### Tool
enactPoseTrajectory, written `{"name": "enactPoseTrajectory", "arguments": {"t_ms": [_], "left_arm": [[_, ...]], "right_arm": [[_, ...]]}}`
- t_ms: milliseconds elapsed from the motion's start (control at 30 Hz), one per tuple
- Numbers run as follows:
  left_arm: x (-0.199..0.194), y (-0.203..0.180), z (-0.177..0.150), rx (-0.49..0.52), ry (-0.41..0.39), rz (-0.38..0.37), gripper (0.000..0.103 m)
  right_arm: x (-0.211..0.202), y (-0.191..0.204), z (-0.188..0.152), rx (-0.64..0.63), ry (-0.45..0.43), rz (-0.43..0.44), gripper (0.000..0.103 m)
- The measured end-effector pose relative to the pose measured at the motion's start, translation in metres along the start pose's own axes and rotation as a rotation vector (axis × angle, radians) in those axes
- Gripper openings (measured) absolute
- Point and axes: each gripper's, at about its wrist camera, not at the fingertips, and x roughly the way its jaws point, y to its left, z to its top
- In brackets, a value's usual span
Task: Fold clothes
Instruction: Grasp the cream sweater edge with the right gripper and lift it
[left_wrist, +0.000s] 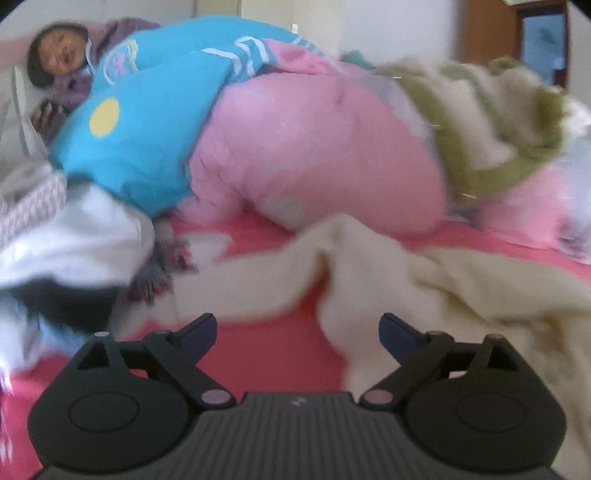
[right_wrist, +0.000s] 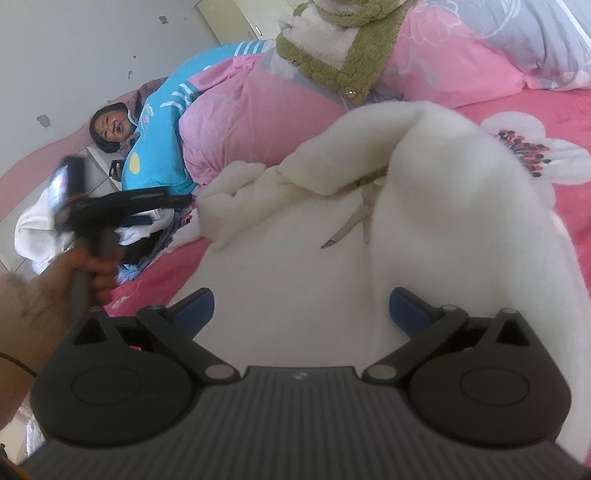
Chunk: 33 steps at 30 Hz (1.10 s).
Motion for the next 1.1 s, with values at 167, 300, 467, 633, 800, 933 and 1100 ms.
{"name": "enactPoseTrajectory", "arguments": {"t_ms": [167, 300, 467, 633, 800, 933, 1100], "left_arm": [[-0.055, -0.024, -0.049, 0.112, 0.016, -0.132, 0.097], [-0.078, -0.052, -0.077, 0.278, -0.04, -0.214, 0.097], [-0.075, -0.085, -0.102, 0.442, -0.085, -0.277, 0.097], [-0.053, -0.11, -0.129, 0.551, -0.091, -0.231, 0.097], [-0.048, -0.099, -0.138, 0.54, -0.112, -0.252, 0.101], [-0.042, -0.088, -0.132, 0.481, -0.074, -0.29, 0.103], [-0.041, -0.084, -0.129, 0.444, -0.05, -0.311, 0.103]], "right_arm": [[-0.015, 0.007, -0.004, 0.021, -0.028, -0.013, 0.102], [-0.067, 0.016, -0.024, 0.08, -0.121, -0.051, 0.102], [-0.147, 0.029, -0.068, 0.083, -0.169, -0.279, 0.102], [-0.158, 0.035, -0.097, 0.105, 0.044, -0.409, 0.102], [-0.126, 0.071, -0.117, -0.102, 0.209, -0.534, 0.085], [-0.134, 0.076, -0.106, -0.113, 0.221, -0.541, 0.036], [-0.183, 0.066, -0.05, 0.099, 0.038, -0.474, 0.021]]}}
